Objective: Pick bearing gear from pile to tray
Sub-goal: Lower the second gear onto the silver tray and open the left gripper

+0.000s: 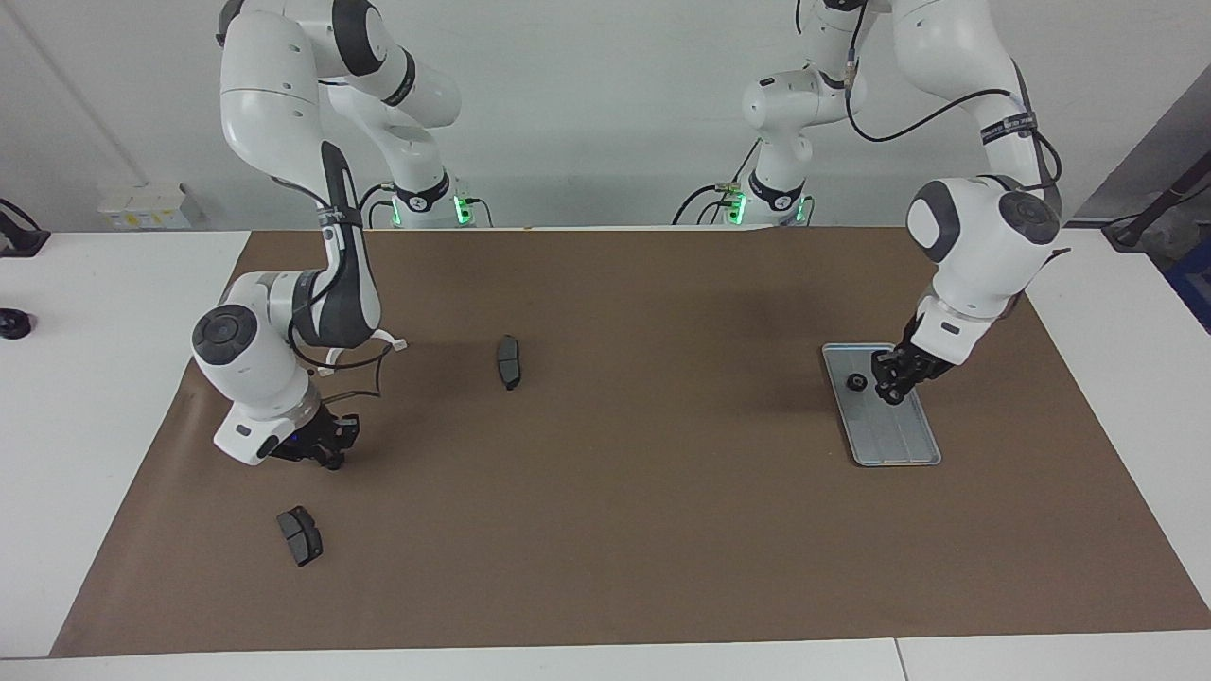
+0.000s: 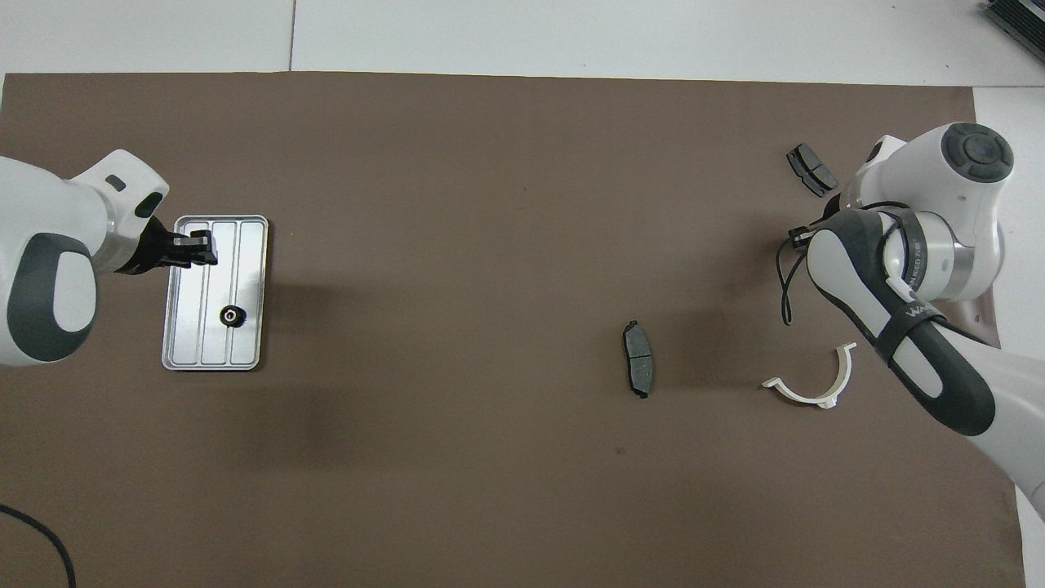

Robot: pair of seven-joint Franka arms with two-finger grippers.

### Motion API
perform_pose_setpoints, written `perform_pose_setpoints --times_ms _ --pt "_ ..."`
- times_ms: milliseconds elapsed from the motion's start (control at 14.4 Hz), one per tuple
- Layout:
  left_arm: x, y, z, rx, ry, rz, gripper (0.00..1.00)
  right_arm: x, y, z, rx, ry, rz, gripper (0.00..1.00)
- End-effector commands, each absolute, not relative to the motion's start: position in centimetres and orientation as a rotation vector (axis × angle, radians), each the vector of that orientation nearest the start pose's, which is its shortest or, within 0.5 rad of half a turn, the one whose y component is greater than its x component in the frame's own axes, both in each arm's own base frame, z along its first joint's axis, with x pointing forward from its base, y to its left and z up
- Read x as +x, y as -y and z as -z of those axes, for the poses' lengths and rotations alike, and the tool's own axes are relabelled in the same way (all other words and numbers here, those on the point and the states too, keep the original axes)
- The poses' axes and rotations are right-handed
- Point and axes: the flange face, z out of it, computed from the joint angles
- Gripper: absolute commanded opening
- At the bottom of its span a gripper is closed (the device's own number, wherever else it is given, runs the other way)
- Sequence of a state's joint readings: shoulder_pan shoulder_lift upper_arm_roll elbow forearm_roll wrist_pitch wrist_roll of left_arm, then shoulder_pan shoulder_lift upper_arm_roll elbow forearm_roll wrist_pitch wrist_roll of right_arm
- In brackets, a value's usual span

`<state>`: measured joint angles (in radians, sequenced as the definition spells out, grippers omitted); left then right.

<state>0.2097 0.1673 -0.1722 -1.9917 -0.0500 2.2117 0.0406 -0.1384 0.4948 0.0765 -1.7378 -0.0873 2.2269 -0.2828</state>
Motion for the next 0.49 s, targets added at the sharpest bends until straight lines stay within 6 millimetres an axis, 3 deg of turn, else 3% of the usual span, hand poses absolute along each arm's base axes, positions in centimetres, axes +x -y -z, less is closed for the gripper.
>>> perform_pose_setpoints --times_ms 0,208,347,417 --pt "55.8 -4.7 -37.3 -3.213 -0.02 0.095 0.0 66.0 4.3 -30.2 -3.162 0.424 0.032 0.0" --pt "53.0 -5.1 -34.2 -3.196 -0.027 0.127 0.0 66.9 2.7 -31.6 -3.155 0.458 0.105 0.0" --pt "52.4 -5.0 -33.6 -3.195 -0.026 0.122 0.0 67.9 -1.5 -33.2 -3.128 0.542 0.166 0.0" --pt "52.2 -5.0 -33.4 -3.196 -0.028 0.11 0.05 68.2 -3.5 -34.1 -3.115 0.583 0.197 0.0"
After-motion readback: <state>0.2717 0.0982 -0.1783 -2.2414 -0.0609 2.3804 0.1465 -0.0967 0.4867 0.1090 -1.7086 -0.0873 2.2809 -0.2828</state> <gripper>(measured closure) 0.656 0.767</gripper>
